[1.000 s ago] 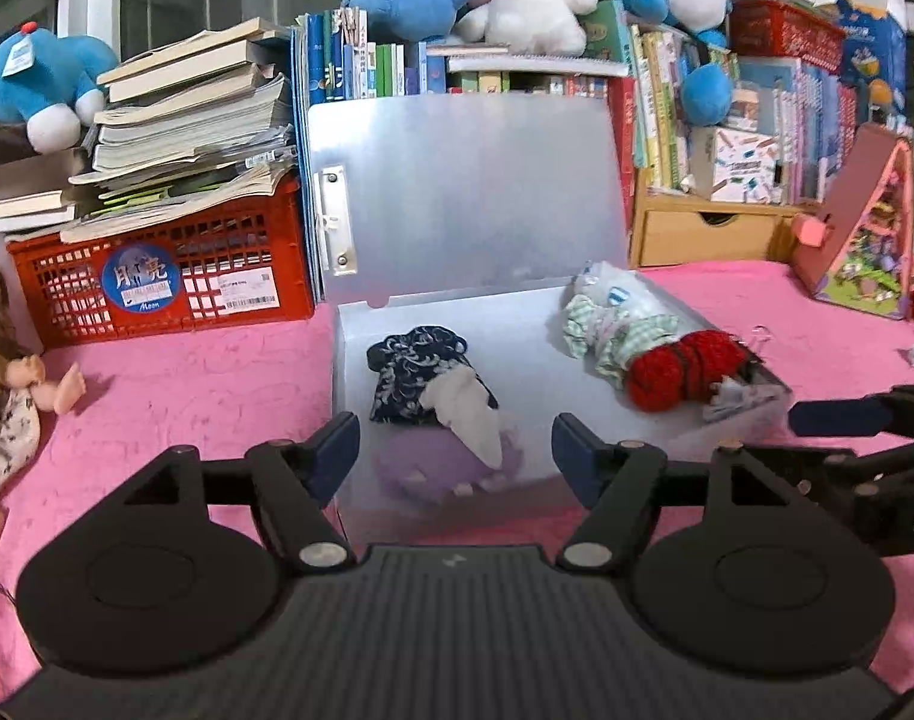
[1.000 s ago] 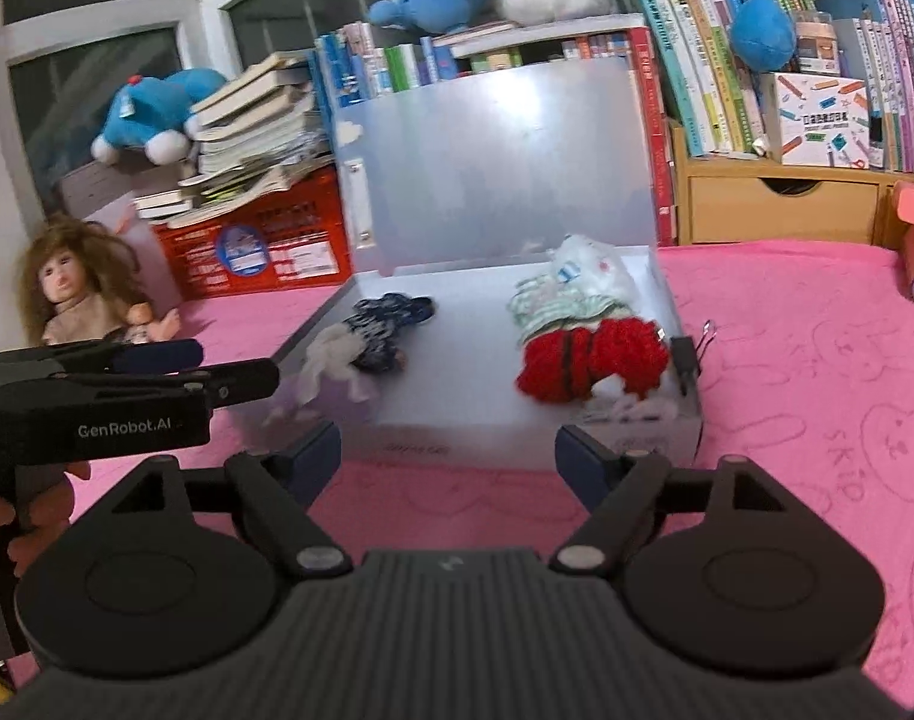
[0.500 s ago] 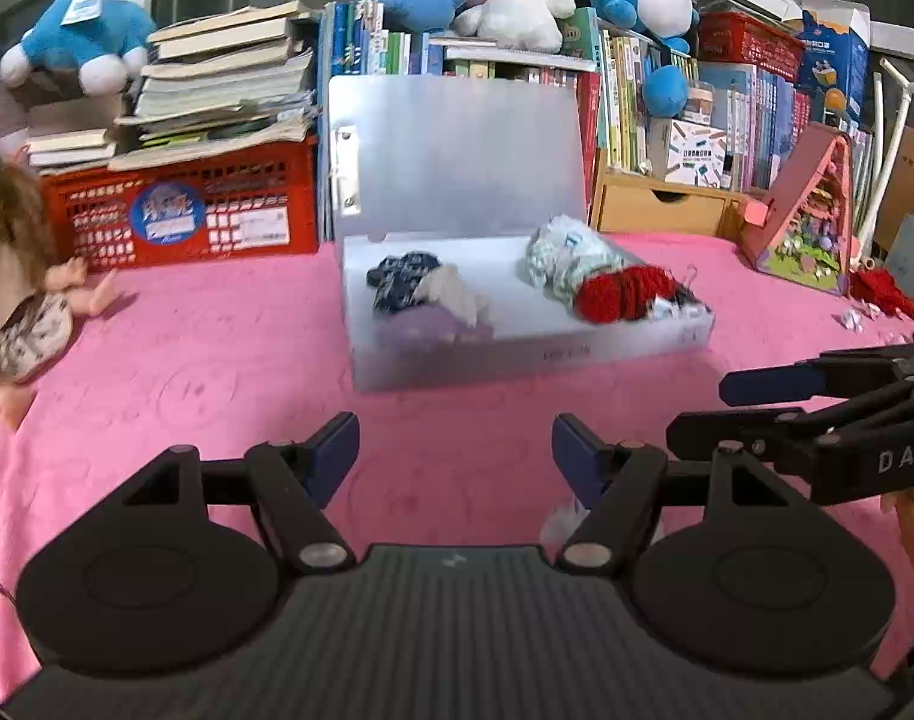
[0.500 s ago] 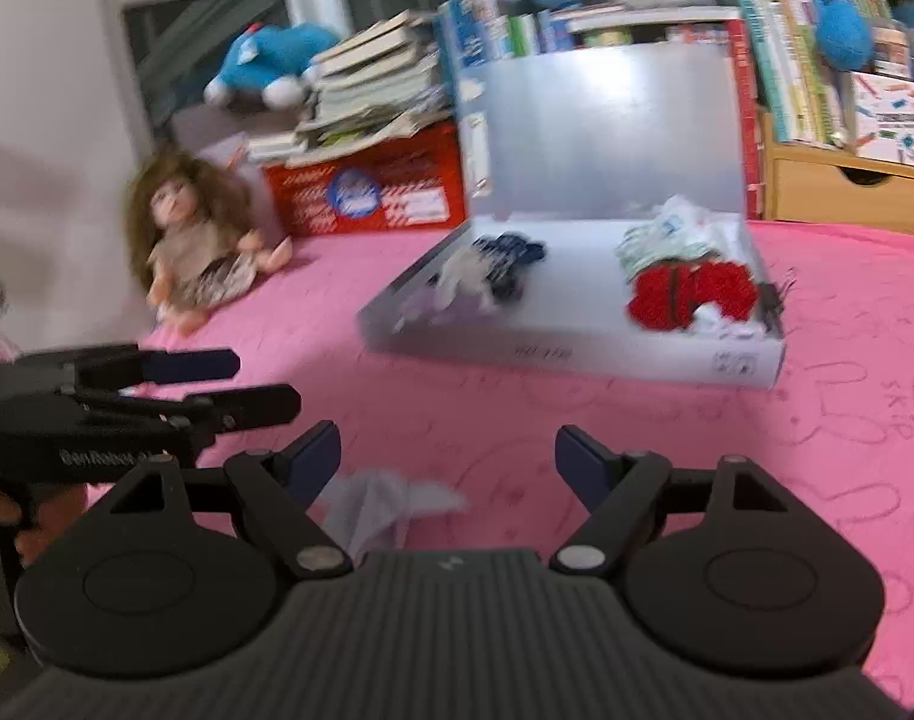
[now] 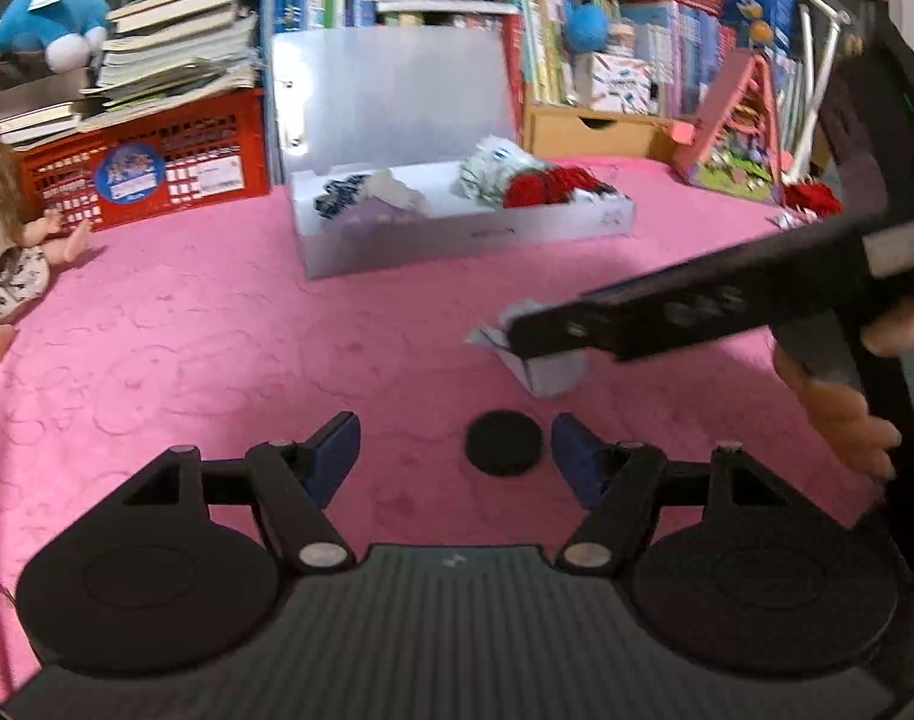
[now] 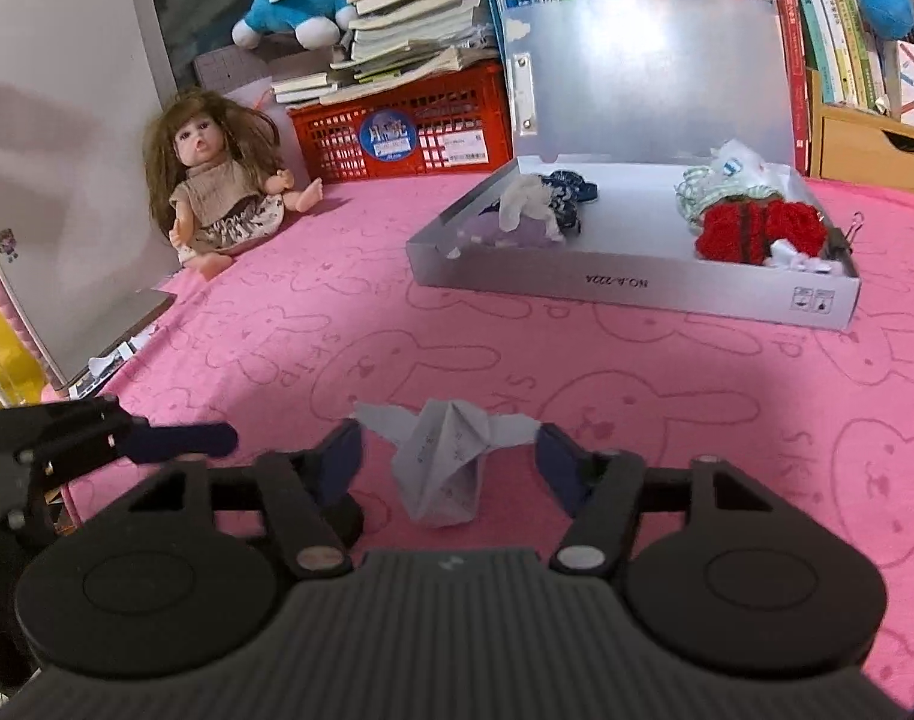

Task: Organize objects
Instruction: 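Grasp the black disc with the left tool while the right tool regrasps the folded paper, then carry the black disc and folded paper with both tools into the box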

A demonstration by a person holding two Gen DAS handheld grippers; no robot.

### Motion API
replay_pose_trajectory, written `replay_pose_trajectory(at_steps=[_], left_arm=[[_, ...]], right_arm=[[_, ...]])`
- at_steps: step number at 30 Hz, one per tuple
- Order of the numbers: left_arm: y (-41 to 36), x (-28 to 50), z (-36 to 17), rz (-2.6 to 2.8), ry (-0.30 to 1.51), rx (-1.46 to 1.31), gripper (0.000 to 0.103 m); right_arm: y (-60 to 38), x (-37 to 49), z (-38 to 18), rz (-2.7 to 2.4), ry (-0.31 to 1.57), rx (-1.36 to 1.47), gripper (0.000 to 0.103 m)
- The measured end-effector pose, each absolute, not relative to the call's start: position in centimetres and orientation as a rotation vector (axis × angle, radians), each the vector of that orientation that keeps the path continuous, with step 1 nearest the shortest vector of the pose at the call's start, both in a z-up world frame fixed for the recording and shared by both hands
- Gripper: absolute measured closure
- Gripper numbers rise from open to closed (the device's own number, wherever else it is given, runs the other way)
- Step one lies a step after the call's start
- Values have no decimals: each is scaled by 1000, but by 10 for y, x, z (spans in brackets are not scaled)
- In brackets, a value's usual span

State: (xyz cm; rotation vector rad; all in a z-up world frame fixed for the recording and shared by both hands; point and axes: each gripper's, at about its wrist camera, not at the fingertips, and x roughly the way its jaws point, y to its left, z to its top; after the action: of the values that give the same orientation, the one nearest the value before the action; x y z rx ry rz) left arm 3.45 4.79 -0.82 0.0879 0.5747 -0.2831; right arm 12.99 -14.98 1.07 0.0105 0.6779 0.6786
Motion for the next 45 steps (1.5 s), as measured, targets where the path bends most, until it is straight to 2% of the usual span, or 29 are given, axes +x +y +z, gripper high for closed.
replay_pose_trajectory(at_steps=[1,3,9,11,17,25,34,45], left_arm=[[44,35,-11,-289,577,95,29],[40,36,-14,-300,574,100,32],[31,47,-22,-286,584,97,53],[31,49,-22,-283,585,81,66],[32,53,-17,-254,585,68,66],[29,80,9,-239,561,54,66],[17,141,47,-201,505,27,66],[0,219,59,-147,492,35,66]], right_arm=[[-148,130,10,677,684,7,51],[-146,129,8,666,693,1,68],[-158,130,10,638,690,58,79],[-163,130,12,626,681,68,79],[-174,133,18,574,649,85,83],[-185,146,38,517,597,95,83],[-197,182,59,450,566,143,83],[-197,225,72,422,563,167,83]])
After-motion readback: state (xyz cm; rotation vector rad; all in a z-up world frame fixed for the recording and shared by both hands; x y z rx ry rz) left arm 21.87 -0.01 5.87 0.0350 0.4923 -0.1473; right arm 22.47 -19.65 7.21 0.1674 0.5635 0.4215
